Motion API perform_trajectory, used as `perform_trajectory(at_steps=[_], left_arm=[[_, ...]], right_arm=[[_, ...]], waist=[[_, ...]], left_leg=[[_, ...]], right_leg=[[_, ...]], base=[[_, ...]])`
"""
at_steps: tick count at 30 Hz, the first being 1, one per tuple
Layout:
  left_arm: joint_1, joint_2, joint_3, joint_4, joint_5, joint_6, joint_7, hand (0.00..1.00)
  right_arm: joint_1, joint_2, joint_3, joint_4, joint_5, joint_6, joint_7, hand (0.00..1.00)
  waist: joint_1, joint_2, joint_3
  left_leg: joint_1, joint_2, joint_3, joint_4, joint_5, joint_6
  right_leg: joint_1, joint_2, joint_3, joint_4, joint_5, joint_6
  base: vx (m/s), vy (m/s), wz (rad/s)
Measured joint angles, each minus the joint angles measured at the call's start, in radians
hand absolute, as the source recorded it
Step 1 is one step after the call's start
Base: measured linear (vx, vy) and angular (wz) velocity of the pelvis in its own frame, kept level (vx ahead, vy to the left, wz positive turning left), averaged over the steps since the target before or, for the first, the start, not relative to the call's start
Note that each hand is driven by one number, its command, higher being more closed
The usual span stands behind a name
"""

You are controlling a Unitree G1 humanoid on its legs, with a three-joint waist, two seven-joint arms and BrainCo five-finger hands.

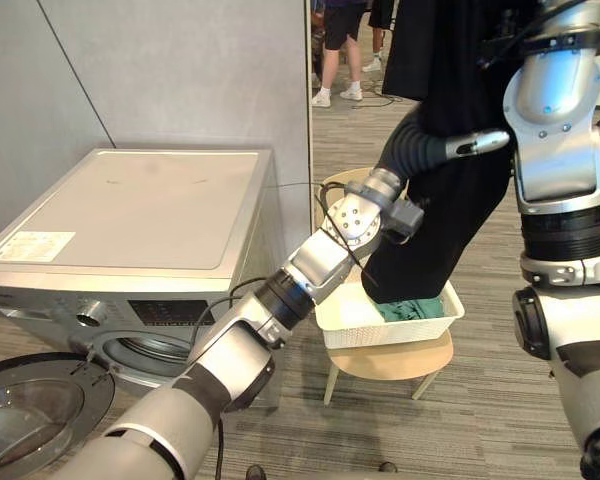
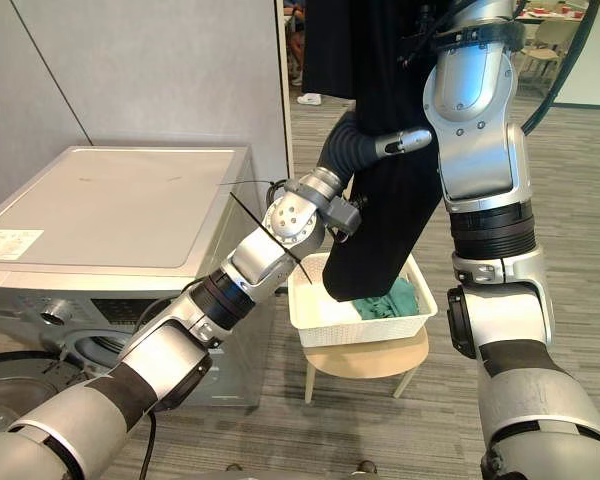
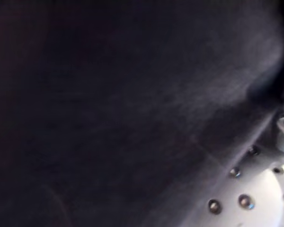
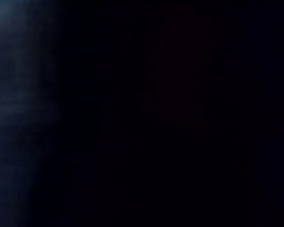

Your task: Pick up the laundry basket with both hands and put the clothes into the washing machine.

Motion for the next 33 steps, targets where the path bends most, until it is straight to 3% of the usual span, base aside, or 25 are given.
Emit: perform_trajectory(at_steps=[11,12,33], left_arm=[[-0.084,0.022,0.117,-0.021,-0.049,-0.054,0.059,0.0],[-0.084,0.025,0.117,-0.021,-0.049,-0.057,0.059,1.0],[-0.115,0.026,0.131,-0.02,-0.09,-0.058,0.053,1.0]], right_arm=[[0.052,0.019,-0.035,-0.008,0.031,0.005,-0.001,1.0],[0.052,0.019,-0.035,-0.008,0.032,0.005,-0.001,1.0],[0.052,0.032,-0.05,-0.011,0.037,0.004,-0.003,1.0]], waist=[[-0.017,-0.001,0.0],[-0.018,-0.001,0.0],[-0.022,-0.001,0.0]], left_leg=[[0.013,0.008,0.022,0.0,-0.005,-0.006],[0.013,0.009,0.022,0.0,-0.005,-0.006],[0.029,0.01,0.044,0.0,-0.012,-0.008]], right_leg=[[-0.001,0.008,0.02,-0.002,-0.003,-0.004],[-0.001,0.009,0.02,-0.002,-0.002,-0.004],[-0.001,0.011,0.044,-0.002,0.0,-0.001]], base=[[0.0,-0.004,-0.06],[0.0,0.0,0.0],[0.0,-0.001,-0.03]])
